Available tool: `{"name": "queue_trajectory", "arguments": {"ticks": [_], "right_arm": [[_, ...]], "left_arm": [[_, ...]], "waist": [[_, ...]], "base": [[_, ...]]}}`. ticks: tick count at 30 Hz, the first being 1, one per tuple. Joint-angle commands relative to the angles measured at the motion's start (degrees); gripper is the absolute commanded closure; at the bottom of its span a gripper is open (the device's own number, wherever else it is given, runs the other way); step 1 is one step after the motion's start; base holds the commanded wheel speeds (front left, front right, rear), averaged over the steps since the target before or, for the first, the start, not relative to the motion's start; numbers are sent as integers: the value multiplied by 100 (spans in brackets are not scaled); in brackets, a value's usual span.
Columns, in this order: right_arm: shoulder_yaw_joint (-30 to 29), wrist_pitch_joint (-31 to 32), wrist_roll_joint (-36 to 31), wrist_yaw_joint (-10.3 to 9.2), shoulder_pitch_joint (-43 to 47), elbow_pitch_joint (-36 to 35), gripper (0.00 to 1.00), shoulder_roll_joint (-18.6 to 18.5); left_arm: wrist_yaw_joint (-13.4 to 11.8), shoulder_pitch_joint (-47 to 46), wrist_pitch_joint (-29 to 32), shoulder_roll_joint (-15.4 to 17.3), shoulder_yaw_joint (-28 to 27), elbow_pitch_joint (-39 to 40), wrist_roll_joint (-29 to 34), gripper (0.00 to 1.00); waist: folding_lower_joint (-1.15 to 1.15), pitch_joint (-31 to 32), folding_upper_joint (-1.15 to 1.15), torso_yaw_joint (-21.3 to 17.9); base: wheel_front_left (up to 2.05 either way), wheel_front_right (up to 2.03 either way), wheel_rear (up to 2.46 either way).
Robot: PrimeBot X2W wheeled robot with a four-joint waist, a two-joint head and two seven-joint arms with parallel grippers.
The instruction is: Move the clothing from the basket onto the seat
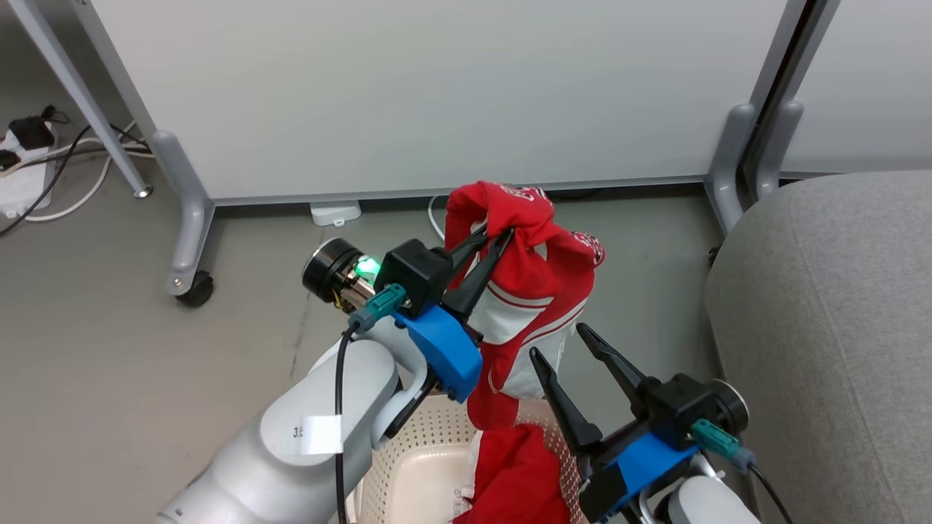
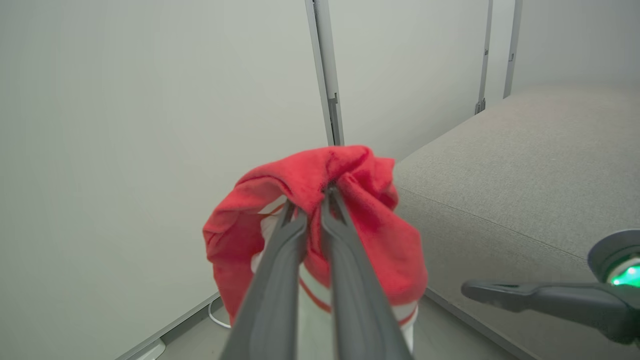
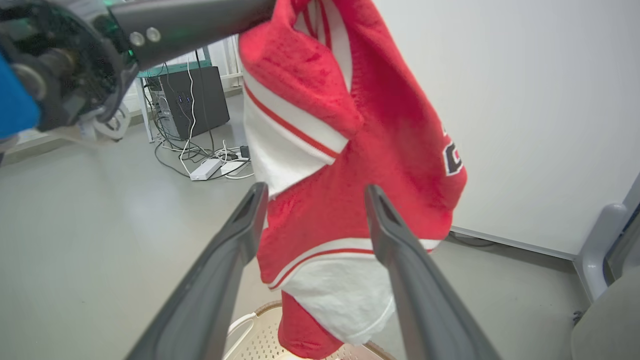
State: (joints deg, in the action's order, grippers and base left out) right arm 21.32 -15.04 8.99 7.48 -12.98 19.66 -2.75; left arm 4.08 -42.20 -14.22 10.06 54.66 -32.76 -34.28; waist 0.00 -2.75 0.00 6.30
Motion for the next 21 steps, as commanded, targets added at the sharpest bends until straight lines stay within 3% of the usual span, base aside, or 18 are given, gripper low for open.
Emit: {"name": "queue_trajectory", "arguments": {"ticks": [1,14,21], "right_arm": [[34,-22,36,3,-143,99,0,-25],[339,-22,315,3,-1115,1243,0,-23],[224,-22,483,3,-1486,1714,0,-23]], "left_arm": [[7,-94,-13,-23,10,23,14,100],[70,-430,-56,-290,74,63,78,100],[80,-534,-73,-450,88,101,86,100]], "waist": [[0,-62,0,47],[0,-456,0,305],[0,-595,0,443]], "base": [[0,0,0],[0,0,0],[0,0,0]]}}
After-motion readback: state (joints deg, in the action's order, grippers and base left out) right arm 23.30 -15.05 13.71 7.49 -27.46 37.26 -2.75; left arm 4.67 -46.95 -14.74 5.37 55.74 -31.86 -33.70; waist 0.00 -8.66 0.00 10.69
